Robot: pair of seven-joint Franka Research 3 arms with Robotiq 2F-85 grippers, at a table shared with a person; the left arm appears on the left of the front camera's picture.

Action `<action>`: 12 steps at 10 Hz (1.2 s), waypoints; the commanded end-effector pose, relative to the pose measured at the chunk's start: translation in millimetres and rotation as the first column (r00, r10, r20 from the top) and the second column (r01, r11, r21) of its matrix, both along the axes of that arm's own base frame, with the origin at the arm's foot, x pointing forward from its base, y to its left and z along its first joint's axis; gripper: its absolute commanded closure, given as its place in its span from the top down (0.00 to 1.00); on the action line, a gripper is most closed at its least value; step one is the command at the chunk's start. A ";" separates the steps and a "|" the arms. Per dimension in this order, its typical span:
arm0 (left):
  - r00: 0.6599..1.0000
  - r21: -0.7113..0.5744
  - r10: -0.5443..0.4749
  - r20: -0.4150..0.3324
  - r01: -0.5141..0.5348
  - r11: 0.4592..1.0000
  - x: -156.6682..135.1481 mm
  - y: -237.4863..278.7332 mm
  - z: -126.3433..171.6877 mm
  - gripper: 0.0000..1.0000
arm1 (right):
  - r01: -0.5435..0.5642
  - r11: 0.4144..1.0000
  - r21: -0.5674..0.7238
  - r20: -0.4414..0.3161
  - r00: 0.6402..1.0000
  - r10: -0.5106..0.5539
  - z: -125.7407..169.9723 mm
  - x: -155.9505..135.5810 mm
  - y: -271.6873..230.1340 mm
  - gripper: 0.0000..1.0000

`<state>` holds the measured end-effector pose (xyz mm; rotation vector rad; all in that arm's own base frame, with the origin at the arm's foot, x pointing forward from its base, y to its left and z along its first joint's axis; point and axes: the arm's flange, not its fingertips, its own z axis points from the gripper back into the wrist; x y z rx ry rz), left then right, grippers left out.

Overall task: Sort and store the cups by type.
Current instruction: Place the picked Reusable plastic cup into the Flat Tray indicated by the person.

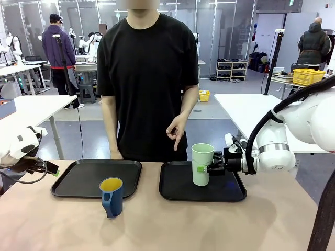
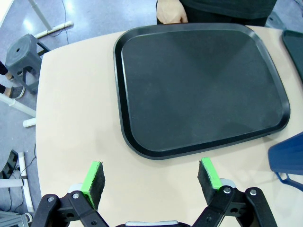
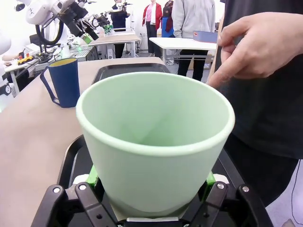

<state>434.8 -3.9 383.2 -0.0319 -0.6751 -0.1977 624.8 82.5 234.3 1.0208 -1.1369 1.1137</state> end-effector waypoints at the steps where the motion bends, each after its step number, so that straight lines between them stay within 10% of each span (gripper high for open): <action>1: 1.000 0.001 -0.002 0.000 0.002 1.000 0.0 -0.8 0.5 1.00 | 0.020 1.000 0.004 -0.028 0.999 -0.020 0.3 7.4 3.8 0.87; 3: 1.000 0.001 -0.002 0.000 0.002 1.000 0.0 -0.8 0.5 1.00 | 0.017 1.000 0.004 -0.037 0.999 -0.017 -1.1 7.4 3.8 1.00; 12: 1.000 0.001 -0.002 0.000 0.002 1.000 0.0 -0.8 0.5 1.00 | -0.016 0.997 -0.072 -0.103 0.995 0.008 -2.0 -6.3 -17.6 1.00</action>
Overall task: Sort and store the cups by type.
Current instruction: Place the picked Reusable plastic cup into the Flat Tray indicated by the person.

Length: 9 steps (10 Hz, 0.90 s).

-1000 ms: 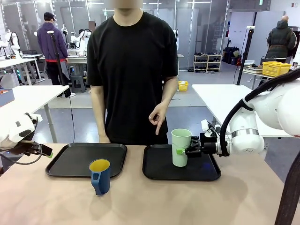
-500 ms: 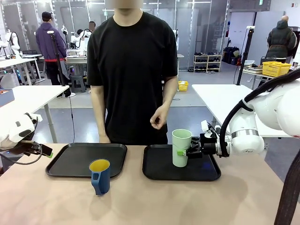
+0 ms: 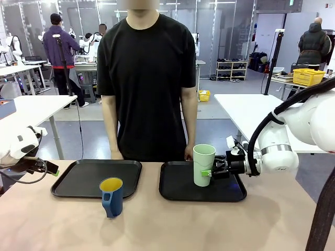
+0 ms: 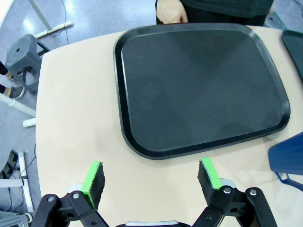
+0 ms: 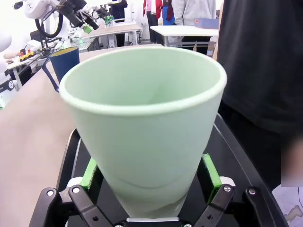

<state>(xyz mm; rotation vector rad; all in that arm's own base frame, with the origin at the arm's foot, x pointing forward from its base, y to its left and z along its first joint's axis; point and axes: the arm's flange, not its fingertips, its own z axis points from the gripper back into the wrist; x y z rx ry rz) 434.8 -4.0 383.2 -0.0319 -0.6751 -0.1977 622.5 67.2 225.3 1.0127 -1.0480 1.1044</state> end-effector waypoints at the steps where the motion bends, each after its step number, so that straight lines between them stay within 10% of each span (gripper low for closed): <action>1: 1.000 0.001 -0.002 0.000 0.002 1.000 0.0 -0.8 0.5 1.00 | 0.001 1.000 -0.027 -0.052 0.999 -0.002 6.6 -7.0 -6.0 1.00; 9: 1.000 0.001 -0.002 0.000 0.002 1.000 0.0 -0.8 0.5 1.00 | 0.228 0.910 -0.345 -0.154 0.943 -0.295 68.6 -69.3 -76.9 1.00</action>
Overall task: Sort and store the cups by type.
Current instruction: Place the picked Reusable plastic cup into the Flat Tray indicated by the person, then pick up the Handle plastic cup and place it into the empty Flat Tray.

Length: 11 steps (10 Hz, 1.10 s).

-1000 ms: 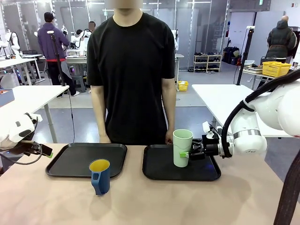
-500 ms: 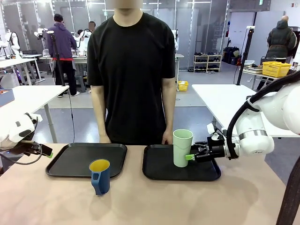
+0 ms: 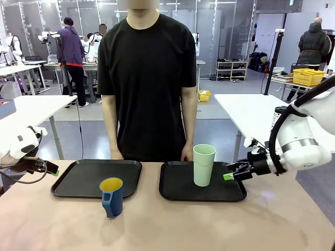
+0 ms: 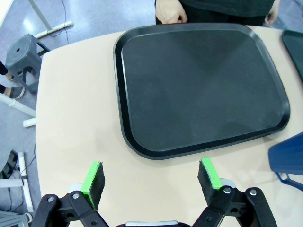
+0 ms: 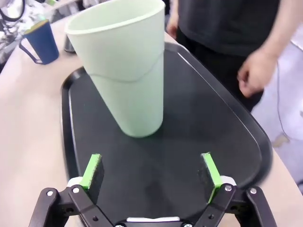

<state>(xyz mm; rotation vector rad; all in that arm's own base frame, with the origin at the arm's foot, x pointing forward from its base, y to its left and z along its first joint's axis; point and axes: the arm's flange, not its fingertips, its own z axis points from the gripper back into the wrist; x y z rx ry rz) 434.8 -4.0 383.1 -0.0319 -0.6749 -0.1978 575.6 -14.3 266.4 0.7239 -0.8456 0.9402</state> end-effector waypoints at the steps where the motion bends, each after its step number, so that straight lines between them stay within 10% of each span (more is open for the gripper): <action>1: 1.000 0.000 -0.002 0.000 0.002 1.000 0.0 -0.7 0.6 1.00 | 0.099 0.989 -0.112 -0.071 0.992 -0.107 46.8 -35.7 0.3 1.00; 4: 1.000 0.000 -0.002 0.000 0.002 1.000 0.0 -0.7 0.6 1.00 | 0.250 0.927 -0.281 -0.099 0.953 -0.287 79.7 -60.0 -3.0 1.00; 11: 1.000 0.000 -0.002 0.000 0.002 1.000 0.0 -0.7 0.6 1.00 | 0.237 0.947 -0.219 -0.036 0.968 -0.250 73.5 -53.8 -17.7 1.00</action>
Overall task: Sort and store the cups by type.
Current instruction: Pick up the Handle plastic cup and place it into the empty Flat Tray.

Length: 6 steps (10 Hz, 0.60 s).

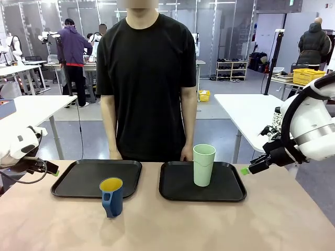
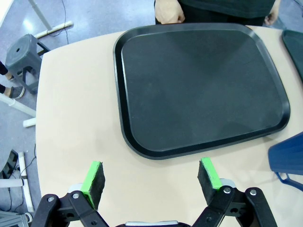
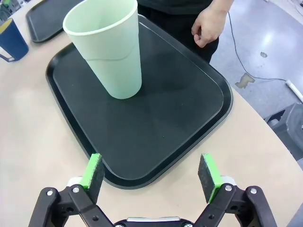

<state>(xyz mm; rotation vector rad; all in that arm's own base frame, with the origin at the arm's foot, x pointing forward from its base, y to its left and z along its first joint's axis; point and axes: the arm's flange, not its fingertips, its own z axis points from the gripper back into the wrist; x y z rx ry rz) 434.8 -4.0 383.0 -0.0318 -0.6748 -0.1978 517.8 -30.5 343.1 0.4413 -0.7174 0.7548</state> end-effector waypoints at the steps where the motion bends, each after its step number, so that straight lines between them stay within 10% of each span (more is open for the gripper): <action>1: 1.000 0.000 -0.002 0.000 0.002 1.000 0.0 -0.8 0.7 1.00 | -0.011 1.000 0.014 0.026 1.000 0.011 -3.2 4.1 -1.5 1.00; 6: 1.000 0.000 -0.002 0.000 0.002 1.000 0.0 -0.8 0.7 1.00 | -0.011 1.000 0.014 0.026 1.000 0.011 -3.2 4.1 -1.5 1.00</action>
